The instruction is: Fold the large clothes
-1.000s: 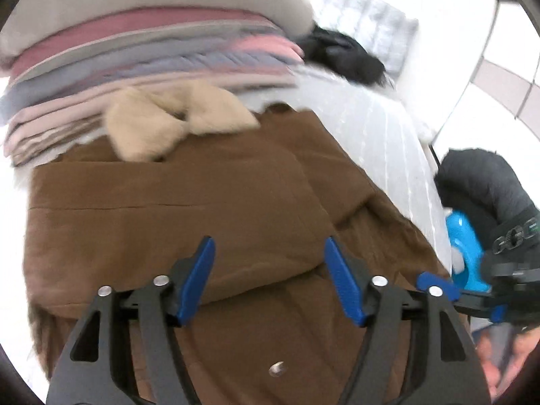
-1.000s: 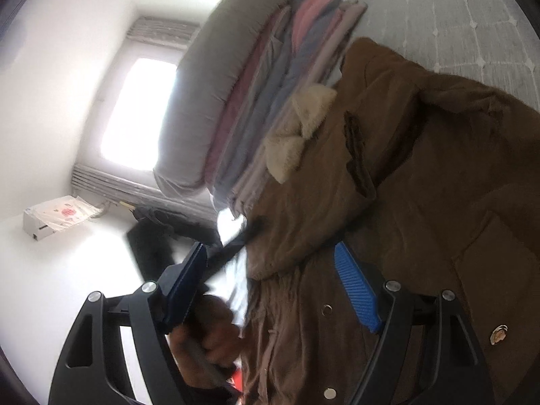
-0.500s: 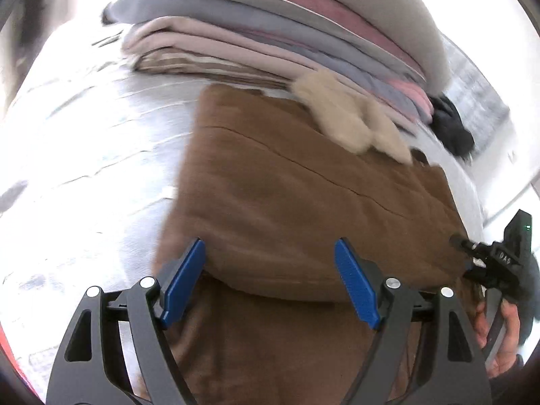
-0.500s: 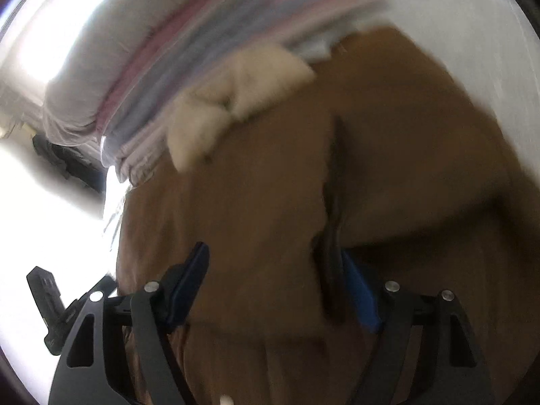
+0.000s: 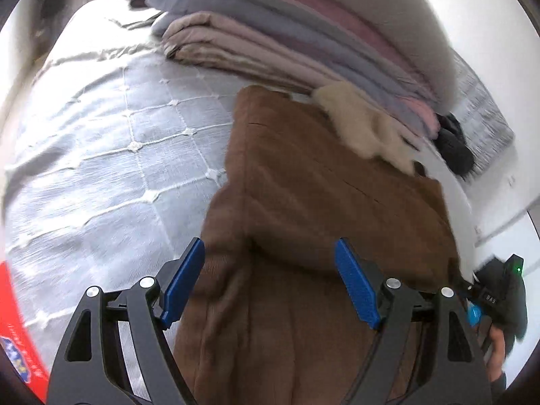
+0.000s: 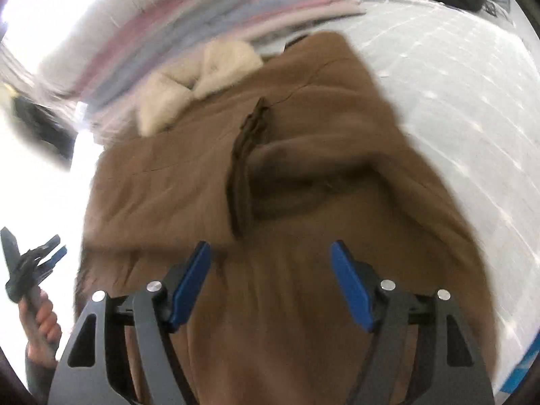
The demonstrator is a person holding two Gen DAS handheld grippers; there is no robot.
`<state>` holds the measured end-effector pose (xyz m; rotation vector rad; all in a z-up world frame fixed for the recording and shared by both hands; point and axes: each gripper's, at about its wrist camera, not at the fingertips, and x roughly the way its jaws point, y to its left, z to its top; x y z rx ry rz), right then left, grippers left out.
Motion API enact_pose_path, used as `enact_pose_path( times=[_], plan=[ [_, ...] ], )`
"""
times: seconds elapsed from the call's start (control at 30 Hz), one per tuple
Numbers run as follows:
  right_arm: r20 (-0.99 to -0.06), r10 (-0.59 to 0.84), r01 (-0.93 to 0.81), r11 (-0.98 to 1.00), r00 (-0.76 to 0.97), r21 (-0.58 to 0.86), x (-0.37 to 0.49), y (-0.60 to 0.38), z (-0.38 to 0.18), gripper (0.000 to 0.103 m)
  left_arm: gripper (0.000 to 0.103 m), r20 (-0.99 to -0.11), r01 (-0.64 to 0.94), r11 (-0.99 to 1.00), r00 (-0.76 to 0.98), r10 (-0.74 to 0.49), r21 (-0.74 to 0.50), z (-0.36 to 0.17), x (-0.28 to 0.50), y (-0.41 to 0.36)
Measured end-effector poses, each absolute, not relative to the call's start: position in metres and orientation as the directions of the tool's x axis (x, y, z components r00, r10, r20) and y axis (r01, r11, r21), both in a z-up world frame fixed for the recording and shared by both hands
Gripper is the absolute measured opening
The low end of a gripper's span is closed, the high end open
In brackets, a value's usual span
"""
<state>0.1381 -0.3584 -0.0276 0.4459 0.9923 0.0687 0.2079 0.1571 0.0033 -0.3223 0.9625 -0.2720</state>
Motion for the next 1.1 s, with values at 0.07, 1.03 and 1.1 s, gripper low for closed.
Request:
enact_pose_path(
  times=[0.07, 1.03, 1.1],
  plan=[
    [-0.751, 0.294, 0.129, 0.885, 0.592, 0.448, 0.082, -0.396, -0.012, 0.082, 0.084, -0.752, 0.135, 0.911, 0.524, -0.399, -0.390, 0.016, 0.176, 0.164],
    [-0.720, 0.581, 0.183, 0.716, 0.380, 0.674, -0.109, -0.467, -0.102, 0.074, 0.090, -0.813, 0.033, 0.844, 0.252, -0.525, -0.535, -0.072, -0.019, 0.213],
    [-0.722, 0.583, 0.180, 0.718, 0.373, 0.673, -0.112, -0.470, -0.103, 0.064, 0.090, -0.823, 0.005, 0.848, 0.237, -0.517, -0.531, -0.078, -0.020, 0.216]
  ],
)
